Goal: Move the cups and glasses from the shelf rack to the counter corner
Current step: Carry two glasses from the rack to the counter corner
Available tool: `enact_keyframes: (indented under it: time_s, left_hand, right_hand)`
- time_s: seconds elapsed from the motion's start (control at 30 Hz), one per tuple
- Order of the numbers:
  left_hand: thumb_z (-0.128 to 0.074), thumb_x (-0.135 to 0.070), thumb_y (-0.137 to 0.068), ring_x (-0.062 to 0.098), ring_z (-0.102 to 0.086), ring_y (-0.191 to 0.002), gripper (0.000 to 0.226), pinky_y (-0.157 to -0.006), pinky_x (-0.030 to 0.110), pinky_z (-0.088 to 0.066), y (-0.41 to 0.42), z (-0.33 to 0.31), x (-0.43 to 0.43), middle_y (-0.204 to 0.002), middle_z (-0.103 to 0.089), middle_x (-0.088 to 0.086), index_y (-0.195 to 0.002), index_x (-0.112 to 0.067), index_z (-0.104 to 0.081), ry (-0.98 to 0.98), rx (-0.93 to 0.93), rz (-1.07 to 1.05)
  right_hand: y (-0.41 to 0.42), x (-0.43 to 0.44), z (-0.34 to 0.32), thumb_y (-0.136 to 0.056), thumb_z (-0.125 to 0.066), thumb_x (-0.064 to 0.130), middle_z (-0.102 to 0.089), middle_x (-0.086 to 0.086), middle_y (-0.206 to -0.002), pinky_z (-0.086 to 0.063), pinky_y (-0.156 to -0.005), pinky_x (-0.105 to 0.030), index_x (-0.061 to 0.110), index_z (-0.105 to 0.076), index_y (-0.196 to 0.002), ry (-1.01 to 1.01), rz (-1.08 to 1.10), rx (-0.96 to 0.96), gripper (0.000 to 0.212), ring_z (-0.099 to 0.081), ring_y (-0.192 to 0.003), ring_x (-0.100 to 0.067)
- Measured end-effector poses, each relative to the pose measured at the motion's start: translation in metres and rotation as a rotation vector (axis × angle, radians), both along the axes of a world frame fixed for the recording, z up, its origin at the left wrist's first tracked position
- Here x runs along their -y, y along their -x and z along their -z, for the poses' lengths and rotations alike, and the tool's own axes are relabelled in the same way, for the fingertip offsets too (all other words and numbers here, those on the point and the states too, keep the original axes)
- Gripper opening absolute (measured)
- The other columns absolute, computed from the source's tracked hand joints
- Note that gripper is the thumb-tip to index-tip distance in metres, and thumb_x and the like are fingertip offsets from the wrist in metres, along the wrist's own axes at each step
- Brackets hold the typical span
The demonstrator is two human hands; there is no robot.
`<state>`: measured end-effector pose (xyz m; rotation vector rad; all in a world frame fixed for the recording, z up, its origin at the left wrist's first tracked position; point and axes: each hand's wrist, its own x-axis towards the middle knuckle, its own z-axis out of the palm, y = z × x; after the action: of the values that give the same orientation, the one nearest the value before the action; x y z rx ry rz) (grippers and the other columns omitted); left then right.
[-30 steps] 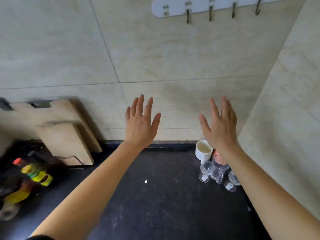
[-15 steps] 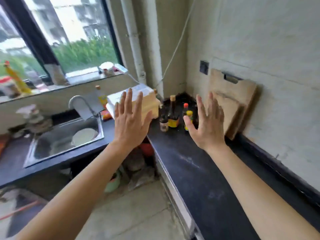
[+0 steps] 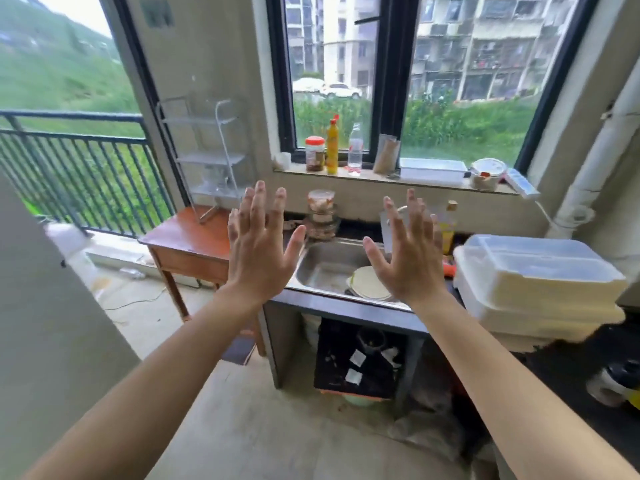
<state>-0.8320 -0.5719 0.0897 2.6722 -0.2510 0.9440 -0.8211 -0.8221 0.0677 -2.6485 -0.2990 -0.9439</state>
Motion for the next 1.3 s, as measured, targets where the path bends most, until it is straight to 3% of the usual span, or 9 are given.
enact_keyframes:
  time_s: [0.3, 0.53, 0.83, 1.07, 1.3]
  left_hand:
    - [-0.037, -0.052, -0.097, 0.033, -0.013, -0.152, 0.069, -0.119, 0.056, -0.015, -0.074, 0.003, -0.118, -0.165, -0.016, 0.015, -0.156, -0.018, -0.026, 0.002, -0.017, -0.240]
    - [-0.038, -0.049, -0.099, 0.029, -0.006, -0.154, 0.068, -0.121, 0.053, -0.009, -0.189, -0.004, -0.173, -0.166, -0.010, 0.014, -0.158, -0.018, -0.023, 0.007, -0.041, -0.342]
    - [-0.038, -0.050, -0.100, 0.030, -0.012, -0.152, 0.066, -0.120, 0.053, -0.015, -0.302, -0.008, -0.274, -0.166, -0.015, 0.013, -0.157, -0.018, -0.025, 0.071, -0.046, -0.445]
    - [-0.038, -0.050, -0.097, 0.032, -0.018, -0.151, 0.069, -0.120, 0.051, -0.019, -0.379, 0.009, -0.392, -0.163, -0.023, 0.016, -0.156, -0.015, -0.027, 0.141, 0.026, -0.382]
    - [-0.039, -0.049, -0.099, 0.029, -0.015, -0.152, 0.067, -0.121, 0.050, -0.019, -0.463, 0.034, -0.494, -0.164, -0.020, 0.014, -0.156, -0.016, -0.025, 0.094, -0.079, -0.191]
  right_hand:
    - [-0.136, -0.146, -0.001, -0.097, -0.054, 0.052, -0.011, -0.018, -0.168, -0.015, -0.122, -0.059, 0.019, -0.029, -0.159, 0.000, -0.284, 0.015, 0.075, -0.017, -0.153, -0.039]
    - [-0.273, -0.209, 0.007, -0.097, -0.048, 0.056, -0.008, -0.017, -0.169, -0.008, -0.123, -0.053, 0.024, -0.021, -0.160, 0.010, -0.364, 0.014, 0.076, -0.012, -0.155, -0.036]
    - [-0.411, -0.326, -0.009, -0.098, -0.049, 0.052, -0.011, -0.020, -0.168, -0.016, -0.122, -0.055, 0.017, -0.021, -0.161, -0.028, -0.463, -0.028, 0.077, -0.016, -0.154, -0.038]
    - [-0.485, -0.440, 0.010, -0.099, -0.052, 0.047, -0.010, -0.019, -0.168, -0.027, -0.120, -0.052, 0.018, -0.018, -0.161, -0.004, -0.487, -0.027, 0.076, -0.020, -0.153, -0.038]
    - [-0.538, -0.530, 0.026, -0.095, -0.061, 0.038, -0.023, -0.022, -0.164, -0.044, -0.109, -0.053, 0.013, -0.028, -0.159, -0.057, -0.361, -0.112, 0.076, -0.034, -0.146, -0.040]
